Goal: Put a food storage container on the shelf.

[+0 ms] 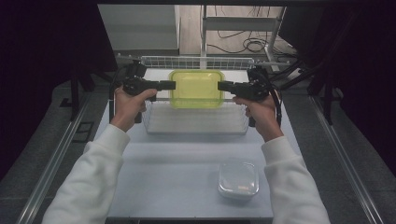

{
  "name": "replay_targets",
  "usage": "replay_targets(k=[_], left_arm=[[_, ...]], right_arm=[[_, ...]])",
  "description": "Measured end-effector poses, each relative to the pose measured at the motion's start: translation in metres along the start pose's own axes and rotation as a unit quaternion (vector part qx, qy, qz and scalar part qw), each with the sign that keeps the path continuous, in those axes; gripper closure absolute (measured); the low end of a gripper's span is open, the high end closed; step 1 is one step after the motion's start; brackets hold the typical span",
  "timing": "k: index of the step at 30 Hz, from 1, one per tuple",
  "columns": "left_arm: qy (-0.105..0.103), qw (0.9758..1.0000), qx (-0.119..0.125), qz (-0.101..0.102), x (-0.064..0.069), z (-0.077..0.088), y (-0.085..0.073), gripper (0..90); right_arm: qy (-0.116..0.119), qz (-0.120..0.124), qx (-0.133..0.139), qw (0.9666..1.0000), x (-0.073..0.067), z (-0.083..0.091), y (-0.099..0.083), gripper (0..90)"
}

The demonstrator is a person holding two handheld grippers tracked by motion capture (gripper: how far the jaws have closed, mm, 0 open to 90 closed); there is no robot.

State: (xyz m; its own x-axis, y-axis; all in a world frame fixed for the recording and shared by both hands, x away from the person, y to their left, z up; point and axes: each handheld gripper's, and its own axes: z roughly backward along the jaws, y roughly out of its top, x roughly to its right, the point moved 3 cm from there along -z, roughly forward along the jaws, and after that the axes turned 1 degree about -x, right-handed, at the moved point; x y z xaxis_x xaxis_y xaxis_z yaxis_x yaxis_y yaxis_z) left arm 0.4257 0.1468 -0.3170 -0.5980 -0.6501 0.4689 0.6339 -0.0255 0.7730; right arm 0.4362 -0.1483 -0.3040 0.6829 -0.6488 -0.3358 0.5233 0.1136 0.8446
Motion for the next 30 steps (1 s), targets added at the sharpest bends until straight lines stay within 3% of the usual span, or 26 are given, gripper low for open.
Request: replay_targets(k=[7,17,20,24,30], left_arm=[[0.003,0.9996,-0.019,0.02,-0.018,-0.013,0.019,79.1],[-0.001,0.9977,-0.03,0.06,-0.04,-0.03,0.027,79.2],[-0.006,0.9972,-0.032,0.068,-0.045,-0.033,0.03,78.8],[-0.014,0.9936,-0.03,0.108,-0.056,-0.04,0.035,78.8],[-0.034,0.9831,-0.033,0.177,-0.074,-0.053,0.038,77.2]], right_arm=[[-0.001,-0.024,-0.014,0.9996,0.018,-0.016,0.014,78.7],[0.003,-0.06,-0.035,0.9976,0.041,-0.038,0.021,78.7],[0.01,-0.084,-0.032,0.9959,0.05,-0.042,0.022,78.5],[0.016,-0.12,-0.026,0.9923,0.059,-0.049,0.023,77.5],[0.003,-0.168,-0.028,0.9853,0.072,-0.062,0.023,73.8]])
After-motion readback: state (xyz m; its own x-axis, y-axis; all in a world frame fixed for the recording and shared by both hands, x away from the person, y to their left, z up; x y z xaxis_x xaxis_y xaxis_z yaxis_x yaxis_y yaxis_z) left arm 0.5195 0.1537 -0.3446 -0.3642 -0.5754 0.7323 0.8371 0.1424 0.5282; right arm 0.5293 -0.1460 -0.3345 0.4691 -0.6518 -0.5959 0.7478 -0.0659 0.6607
